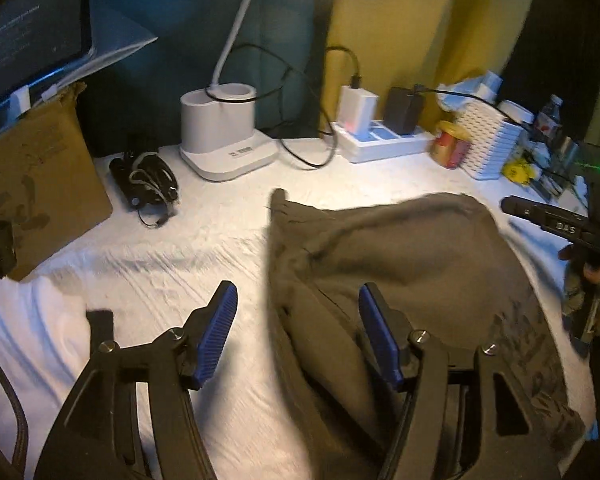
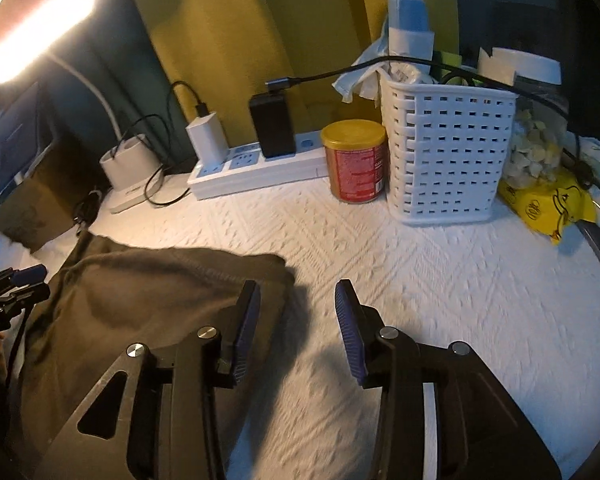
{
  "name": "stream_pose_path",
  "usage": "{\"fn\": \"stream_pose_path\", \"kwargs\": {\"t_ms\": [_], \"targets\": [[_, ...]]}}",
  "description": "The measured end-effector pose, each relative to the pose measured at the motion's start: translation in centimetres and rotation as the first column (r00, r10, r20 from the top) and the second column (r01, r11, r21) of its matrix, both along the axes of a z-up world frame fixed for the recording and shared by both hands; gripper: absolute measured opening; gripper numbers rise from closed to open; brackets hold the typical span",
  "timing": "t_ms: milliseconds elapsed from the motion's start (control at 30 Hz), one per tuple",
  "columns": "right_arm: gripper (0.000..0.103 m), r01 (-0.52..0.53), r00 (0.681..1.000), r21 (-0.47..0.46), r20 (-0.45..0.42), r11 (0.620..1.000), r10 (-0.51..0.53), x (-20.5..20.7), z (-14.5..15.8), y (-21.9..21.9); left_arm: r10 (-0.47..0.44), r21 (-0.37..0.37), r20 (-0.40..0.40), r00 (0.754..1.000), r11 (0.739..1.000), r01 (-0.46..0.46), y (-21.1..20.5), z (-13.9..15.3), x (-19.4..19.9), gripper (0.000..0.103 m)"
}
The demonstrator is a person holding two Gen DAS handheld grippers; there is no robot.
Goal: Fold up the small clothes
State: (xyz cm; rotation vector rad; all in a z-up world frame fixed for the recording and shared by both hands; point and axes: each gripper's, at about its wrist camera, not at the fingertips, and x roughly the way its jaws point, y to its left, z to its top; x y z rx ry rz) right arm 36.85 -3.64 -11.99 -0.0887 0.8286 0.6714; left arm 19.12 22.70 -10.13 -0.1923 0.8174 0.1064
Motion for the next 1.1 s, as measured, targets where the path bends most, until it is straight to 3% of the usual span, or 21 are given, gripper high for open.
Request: {"fn": "stream_pose_path", "kwargs": {"t_ms": [67, 200, 467, 833, 1033, 1100], "targets": [[0.042, -0.005, 1.0, 0.004, 0.001, 1.0, 0.005, -1.1, 0.4, -0.3, -0.006, -0.018, 0.007, 1.0, 1.0, 0.006, -0.8, 0.5, -0.9, 0.063], [0.042, -0.034, 0.999, -0.002, -0.008, 0.999, 0.034, -3.5, 0.7, -0.8, -0.018, -0.086, 0.019, 1.0, 0.996, 0.019, -2.4, 0.9, -2.7, 0.081], [0.042, -0.061, 0.998, -0.029, -0.031, 0.998, 0.06, -8.0, 0.0, -2.5, -0.08, -0.137, 0.02, 0.997, 0.987, 0.082, -5.7, 0.7, -6.3, 0.081], [0.042, -0.085, 0.995, -0.035, -0.054, 0.996, 0.083, -13.1, -0.4, -4.0, -0.084, -0.189, 0.006, 0.996, 0.978, 0.084, -8.0, -0.4, -9.9, 0.081], [0.042, -0.105, 0.993, -0.043, -0.067, 0.993, 0.102, -15.5, -0.8, -4.7, -0.17, -0.258, 0.022, 0.985, 0.951, 0.17, -9.4, -1.4, -12.0, 0.081], [0.042, -0.107, 0.992, -0.047, -0.07, 0.993, 0.104, -16.2, -1.0, -4.9, -0.185, -0.286, -0.007, 0.983, 0.942, 0.176, -9.4, -2.5, -12.3, 0.08]]}}
